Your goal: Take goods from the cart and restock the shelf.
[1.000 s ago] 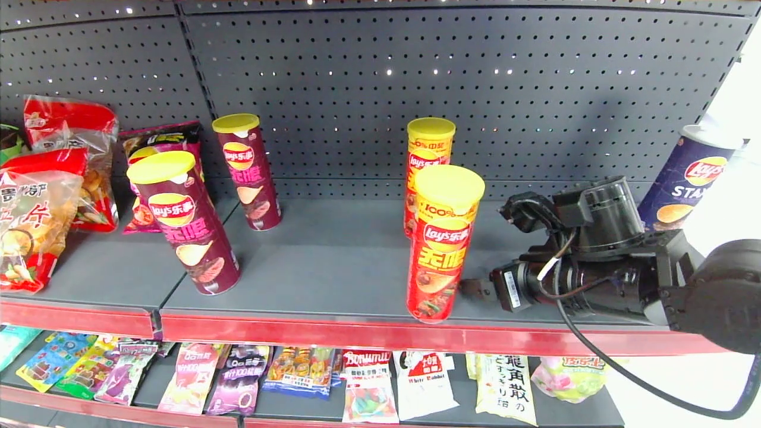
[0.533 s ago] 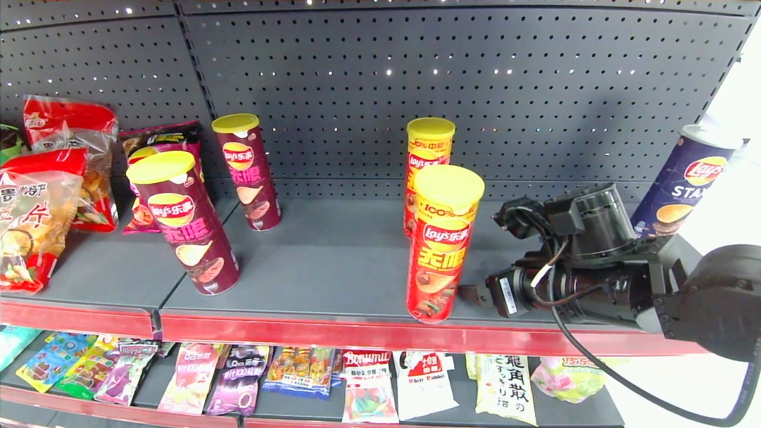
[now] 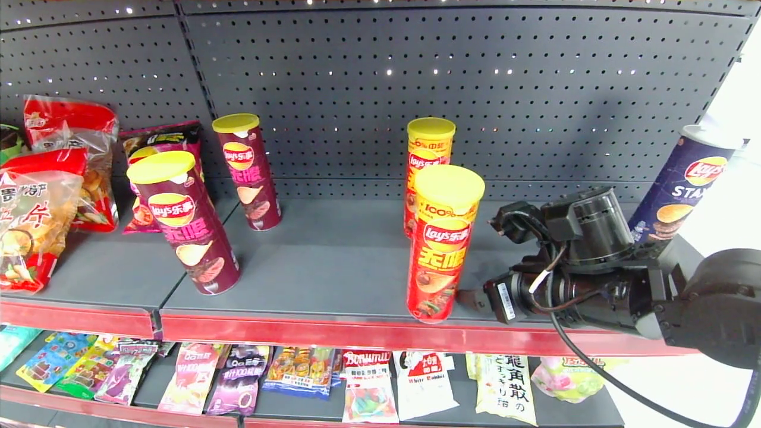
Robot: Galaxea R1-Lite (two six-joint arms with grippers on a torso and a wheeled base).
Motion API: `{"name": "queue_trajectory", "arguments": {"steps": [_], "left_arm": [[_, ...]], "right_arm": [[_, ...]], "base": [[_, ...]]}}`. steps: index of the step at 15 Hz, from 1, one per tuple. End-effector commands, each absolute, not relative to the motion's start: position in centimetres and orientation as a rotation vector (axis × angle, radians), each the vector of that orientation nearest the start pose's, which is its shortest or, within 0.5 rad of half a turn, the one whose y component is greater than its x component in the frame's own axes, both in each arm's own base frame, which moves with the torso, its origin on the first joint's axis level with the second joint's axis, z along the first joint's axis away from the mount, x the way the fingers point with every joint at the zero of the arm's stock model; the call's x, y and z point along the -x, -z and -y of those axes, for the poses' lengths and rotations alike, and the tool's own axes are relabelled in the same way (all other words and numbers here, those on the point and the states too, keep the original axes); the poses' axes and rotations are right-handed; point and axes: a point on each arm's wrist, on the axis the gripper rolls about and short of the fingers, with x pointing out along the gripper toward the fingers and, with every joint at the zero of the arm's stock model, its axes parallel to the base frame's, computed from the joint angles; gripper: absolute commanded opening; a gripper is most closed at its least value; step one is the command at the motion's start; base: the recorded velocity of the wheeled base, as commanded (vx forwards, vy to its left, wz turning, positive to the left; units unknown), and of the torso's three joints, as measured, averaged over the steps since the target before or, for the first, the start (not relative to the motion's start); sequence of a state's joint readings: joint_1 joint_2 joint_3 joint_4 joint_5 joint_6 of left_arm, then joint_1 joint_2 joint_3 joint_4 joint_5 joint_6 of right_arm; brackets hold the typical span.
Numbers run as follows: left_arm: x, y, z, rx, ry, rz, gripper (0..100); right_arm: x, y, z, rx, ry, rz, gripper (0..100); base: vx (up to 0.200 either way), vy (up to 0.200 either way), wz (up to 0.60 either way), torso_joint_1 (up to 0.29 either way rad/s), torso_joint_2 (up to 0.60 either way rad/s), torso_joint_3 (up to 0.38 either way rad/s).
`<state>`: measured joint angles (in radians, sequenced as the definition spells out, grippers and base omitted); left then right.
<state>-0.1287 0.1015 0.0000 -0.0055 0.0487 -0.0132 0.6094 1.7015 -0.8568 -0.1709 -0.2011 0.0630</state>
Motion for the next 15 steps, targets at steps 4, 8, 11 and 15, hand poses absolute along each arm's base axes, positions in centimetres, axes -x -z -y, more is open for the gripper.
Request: {"name": "queue_trajectory", "arguments": {"steps": [4, 8, 11, 15], "left_arm": [[1.5, -7.8, -0.3, 0.005, 0.079, -0.097, 100], [1.5, -7.8, -0.3, 0.005, 0.079, -0.097, 100], [1.5, -7.8, -0.3, 0.005, 0.079, -0.097, 100], [1.5, -7.8, -0.3, 0.005, 0.079, -0.097, 100]], "right_arm": [[-24.2, -15.4, -16.8, 0.21, -0.385, -0.627, 100], [-24.2, -15.3, -17.2, 0.215, -0.395, -0.629, 100], [-24.1, -15.2, -17.5, 0.219, -0.406, -0.633, 100], [-24.4, -15.1, -18.1, 0.222, -0.416, -0.63, 100]], "base": [[0.0, 0.0, 0.0, 0.0, 0.0, 0.0], [0.0, 0.0, 0.0, 0.0, 0.0, 0.0], [0.0, 0.0, 0.0, 0.0, 0.0, 0.0], [0.0, 0.0, 0.0, 0.0, 0.0, 0.0]]}}
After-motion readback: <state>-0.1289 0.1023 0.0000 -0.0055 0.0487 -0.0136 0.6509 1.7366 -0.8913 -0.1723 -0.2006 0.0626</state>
